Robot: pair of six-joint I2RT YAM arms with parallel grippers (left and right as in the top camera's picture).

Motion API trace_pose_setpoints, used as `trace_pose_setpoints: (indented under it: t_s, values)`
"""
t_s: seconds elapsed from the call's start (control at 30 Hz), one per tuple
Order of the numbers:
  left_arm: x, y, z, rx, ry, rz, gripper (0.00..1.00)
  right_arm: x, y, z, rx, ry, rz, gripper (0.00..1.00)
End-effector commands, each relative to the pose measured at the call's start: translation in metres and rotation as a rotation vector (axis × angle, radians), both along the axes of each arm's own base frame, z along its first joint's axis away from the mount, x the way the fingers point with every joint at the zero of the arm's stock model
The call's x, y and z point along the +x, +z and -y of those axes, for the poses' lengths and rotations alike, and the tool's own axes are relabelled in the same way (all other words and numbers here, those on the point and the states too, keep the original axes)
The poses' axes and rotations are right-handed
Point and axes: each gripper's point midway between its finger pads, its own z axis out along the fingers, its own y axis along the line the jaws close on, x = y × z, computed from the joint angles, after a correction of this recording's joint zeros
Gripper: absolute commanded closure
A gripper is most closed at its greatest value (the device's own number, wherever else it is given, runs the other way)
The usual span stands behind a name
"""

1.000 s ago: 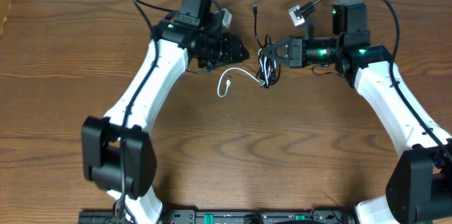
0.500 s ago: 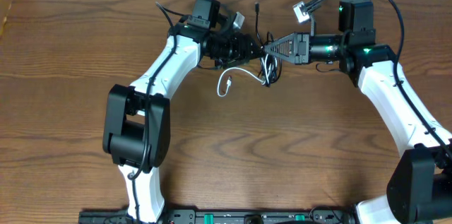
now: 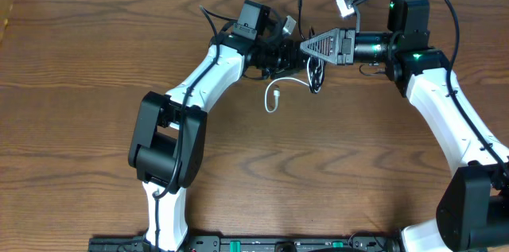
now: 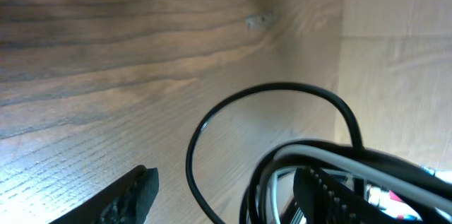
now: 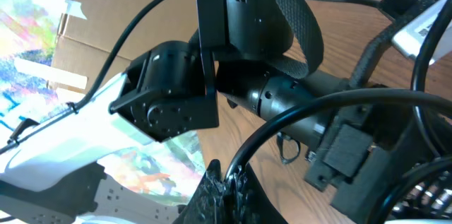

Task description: Untangle cables

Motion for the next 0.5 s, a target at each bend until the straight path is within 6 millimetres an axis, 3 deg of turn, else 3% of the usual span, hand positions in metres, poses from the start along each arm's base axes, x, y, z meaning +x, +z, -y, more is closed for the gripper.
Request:
trace_pose_setpoints:
  t_s: [0.0,0.27,0.4,0.47]
  values:
    - [0.011,-0.017,-0.007,0.065,0.131,-0.075,0.34,-0.004,0.009,0.0,0.026,0.019,-0.014,0.99]
    - [0.023,-0.021,-0.013,0.101,0.2,-0.061,0.4,-0.001,0.014,0.0,0.036,0.011,-0.008,0.99]
    - [0.03,-0.048,-0.046,0.293,0.319,-0.06,0.49,0.002,0.014,0.005,0.036,-0.001,-0.009,0.99]
    - [0.03,-0.059,-0.066,0.394,0.36,-0.058,0.59,0.004,0.013,0.01,0.035,-0.014,-0.018,0.99]
